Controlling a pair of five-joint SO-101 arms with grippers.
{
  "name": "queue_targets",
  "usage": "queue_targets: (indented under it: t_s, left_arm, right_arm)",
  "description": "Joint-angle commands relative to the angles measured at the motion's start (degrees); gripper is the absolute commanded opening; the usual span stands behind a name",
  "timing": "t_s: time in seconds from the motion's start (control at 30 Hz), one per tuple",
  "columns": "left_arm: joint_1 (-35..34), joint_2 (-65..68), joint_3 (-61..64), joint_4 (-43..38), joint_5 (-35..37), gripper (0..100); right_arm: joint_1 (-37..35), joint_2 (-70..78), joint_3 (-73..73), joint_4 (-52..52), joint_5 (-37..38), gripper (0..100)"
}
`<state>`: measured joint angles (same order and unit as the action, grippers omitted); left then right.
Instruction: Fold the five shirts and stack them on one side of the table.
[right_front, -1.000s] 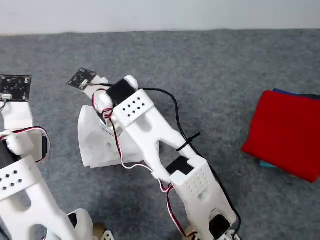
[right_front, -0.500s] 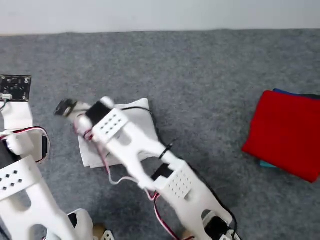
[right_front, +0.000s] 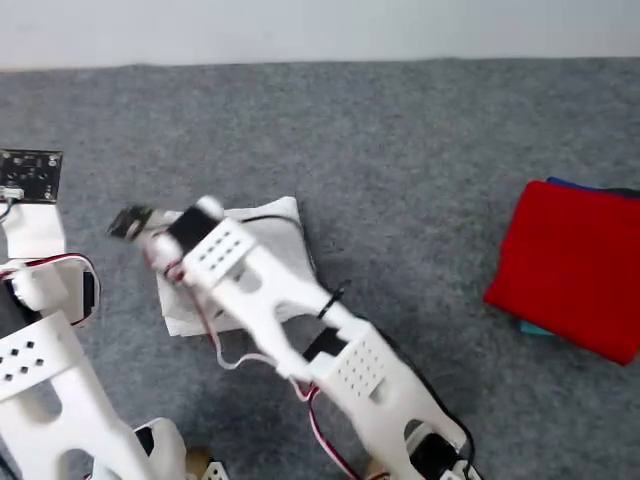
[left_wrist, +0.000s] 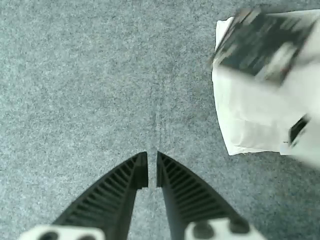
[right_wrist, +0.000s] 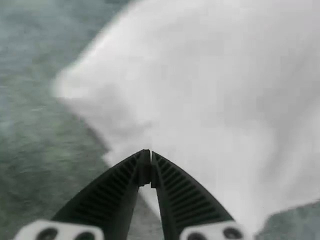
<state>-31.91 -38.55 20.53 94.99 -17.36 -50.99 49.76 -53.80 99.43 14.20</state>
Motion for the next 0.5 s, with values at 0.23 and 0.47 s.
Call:
queue_targets:
  t_s: [0.23,0.47]
  left_arm:
    - [0.35,-1.58,-0.4,-1.14,-0.35,4]
    - [0.35,-1.58,-0.4,-1.14,-0.35,4]
  right_arm:
    - [14.46,-3.12,-2.55,-11.38,0.44,1.4]
    - [18.59,6.29,-2.9,-15.16,0.53,1.4]
